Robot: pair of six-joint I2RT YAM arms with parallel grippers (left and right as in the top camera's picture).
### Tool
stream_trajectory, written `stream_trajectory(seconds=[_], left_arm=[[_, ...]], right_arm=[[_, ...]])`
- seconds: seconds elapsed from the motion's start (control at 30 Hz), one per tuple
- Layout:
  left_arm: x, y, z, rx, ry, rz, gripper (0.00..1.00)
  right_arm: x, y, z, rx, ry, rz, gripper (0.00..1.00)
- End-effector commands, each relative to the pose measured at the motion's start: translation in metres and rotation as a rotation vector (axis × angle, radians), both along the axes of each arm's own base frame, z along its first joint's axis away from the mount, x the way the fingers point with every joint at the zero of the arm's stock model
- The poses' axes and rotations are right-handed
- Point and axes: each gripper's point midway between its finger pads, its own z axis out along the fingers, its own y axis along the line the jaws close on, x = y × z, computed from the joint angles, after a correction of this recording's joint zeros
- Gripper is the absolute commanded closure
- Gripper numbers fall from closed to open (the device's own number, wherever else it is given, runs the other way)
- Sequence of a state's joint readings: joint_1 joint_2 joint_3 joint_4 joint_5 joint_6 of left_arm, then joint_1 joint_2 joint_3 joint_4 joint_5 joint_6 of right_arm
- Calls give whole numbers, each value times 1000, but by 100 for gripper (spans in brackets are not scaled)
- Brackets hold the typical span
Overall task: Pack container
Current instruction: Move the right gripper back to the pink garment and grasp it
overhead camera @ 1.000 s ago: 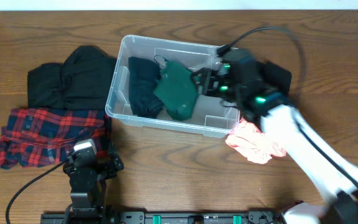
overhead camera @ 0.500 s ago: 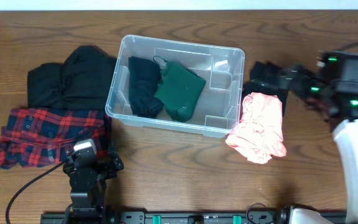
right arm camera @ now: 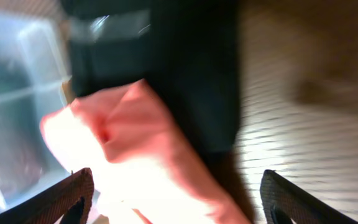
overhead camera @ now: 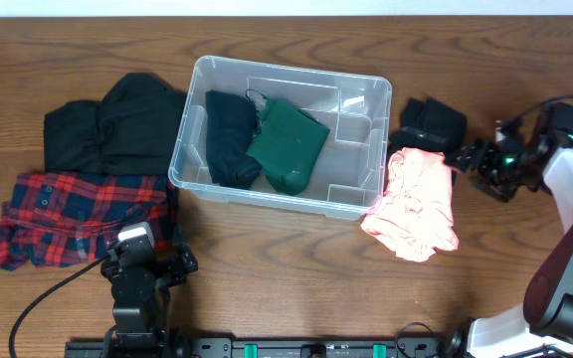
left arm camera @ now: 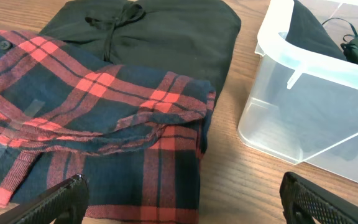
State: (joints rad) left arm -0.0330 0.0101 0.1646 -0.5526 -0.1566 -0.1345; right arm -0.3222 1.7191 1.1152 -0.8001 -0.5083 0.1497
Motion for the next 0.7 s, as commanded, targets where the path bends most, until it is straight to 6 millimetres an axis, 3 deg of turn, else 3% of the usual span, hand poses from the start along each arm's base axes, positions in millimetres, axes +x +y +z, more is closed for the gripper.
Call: stream_trajectory(seconds=[0.0,0.13,0.3,0.5,0.67], left_arm=[[0,1,-6,2,8,2,2],[0,1,-6,2,8,2,2],[0,1,-6,2,8,2,2],[0,1,-6,2,8,2,2],[0,1,-6,2,8,2,2]], right_arm=[[1,20,2,-19,-44,130,15],[8,7,-5,-123,-26,76,11],[18,0,-3,-134,-64,45,12],[-6,28,-11,-121,8,177,14],[-20,46,-35,-153,54,184,19]])
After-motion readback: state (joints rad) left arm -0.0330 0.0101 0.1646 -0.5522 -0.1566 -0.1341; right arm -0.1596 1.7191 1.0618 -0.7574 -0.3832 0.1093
